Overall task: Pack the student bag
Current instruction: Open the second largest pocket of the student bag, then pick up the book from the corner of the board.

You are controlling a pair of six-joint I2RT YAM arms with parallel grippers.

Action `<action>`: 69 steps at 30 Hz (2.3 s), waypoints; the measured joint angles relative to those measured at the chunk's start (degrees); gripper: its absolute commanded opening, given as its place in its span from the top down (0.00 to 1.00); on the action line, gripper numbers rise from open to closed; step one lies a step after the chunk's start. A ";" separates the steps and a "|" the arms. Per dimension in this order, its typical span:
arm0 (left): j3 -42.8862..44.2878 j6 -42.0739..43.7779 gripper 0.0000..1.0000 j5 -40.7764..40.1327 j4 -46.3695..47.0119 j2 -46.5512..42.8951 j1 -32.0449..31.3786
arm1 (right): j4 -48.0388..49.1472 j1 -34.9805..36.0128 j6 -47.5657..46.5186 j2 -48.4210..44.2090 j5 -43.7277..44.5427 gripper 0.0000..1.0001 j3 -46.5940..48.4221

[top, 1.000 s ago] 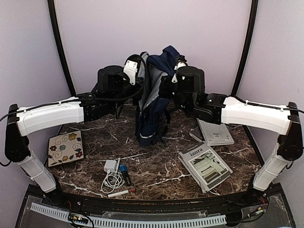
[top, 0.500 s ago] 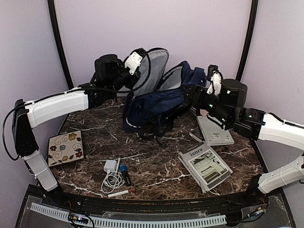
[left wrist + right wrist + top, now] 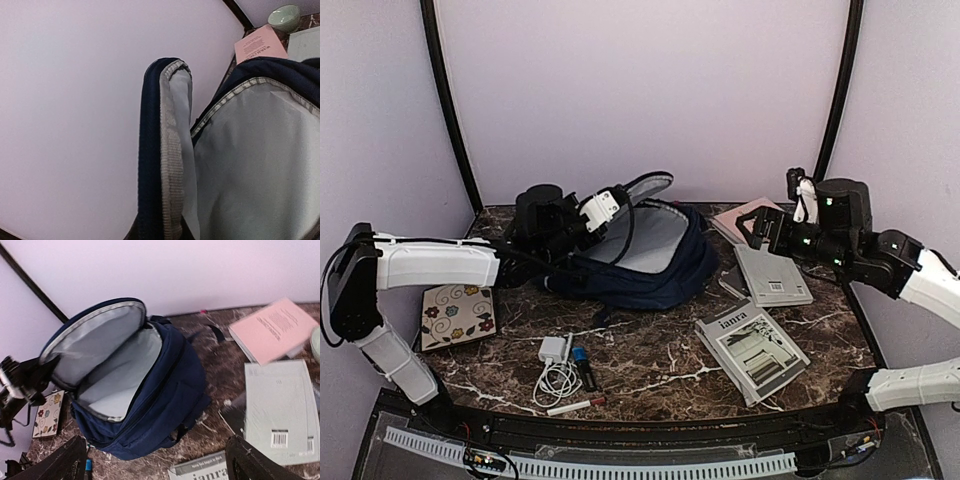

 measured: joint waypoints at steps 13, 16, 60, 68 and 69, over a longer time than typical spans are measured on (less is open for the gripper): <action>-11.04 -19.34 1.00 0.44 -4.15 -10.75 -2.08 | 5.07 -34.12 24.04 -12.07 -15.41 0.29 -32.89; -11.39 -20.83 1.00 0.35 -4.96 -11.41 -2.47 | 13.09 -38.95 30.18 -10.60 -19.74 0.30 -39.69; -9.97 -26.36 1.00 5.88 -15.15 -13.97 -3.63 | 54.12 -42.16 37.42 10.86 -31.52 1.00 -43.52; -9.99 -25.64 1.00 5.68 -15.15 -14.25 -3.63 | 24.65 -42.14 25.16 -8.74 -28.41 1.00 -29.16; -9.99 -25.51 1.00 5.64 -15.15 -14.27 -3.63 | 23.08 -42.14 24.57 -9.44 -28.81 1.00 -27.58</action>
